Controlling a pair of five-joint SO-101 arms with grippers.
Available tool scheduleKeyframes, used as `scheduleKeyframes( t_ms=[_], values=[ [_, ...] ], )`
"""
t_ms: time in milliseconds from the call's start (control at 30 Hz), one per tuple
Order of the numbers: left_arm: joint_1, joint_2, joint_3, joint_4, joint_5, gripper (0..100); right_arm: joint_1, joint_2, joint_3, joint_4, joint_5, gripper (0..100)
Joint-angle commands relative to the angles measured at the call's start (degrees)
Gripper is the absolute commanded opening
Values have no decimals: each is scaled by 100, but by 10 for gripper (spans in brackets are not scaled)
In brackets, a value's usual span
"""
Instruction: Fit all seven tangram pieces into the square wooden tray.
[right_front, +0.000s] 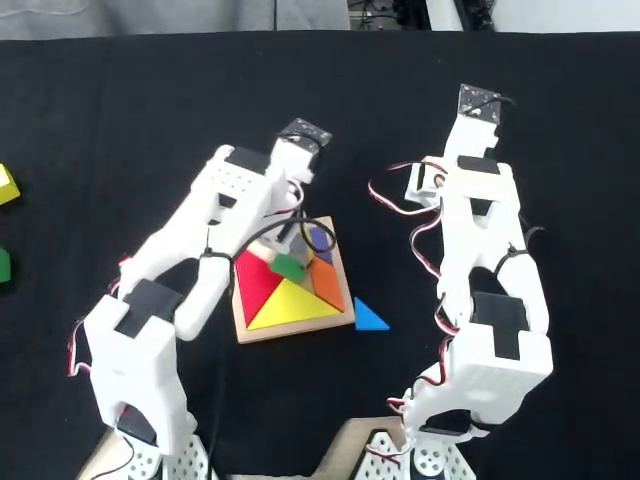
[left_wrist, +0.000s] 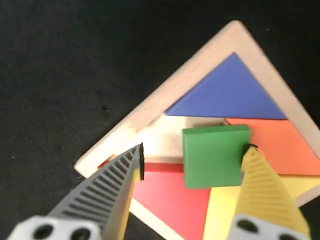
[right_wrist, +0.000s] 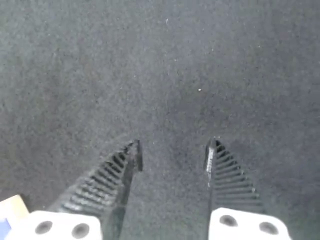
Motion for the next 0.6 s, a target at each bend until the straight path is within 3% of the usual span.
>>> scheduleKeyframes(
  t_ms=[0, 567],
  values=[
    [-215, -105, -180, -70, -229, 307, 53, -40, -295, 44, 53, 208],
    [-251, -53, -453, -158, -440, 306, 53, -40, -295, 44, 53, 208]
  ],
)
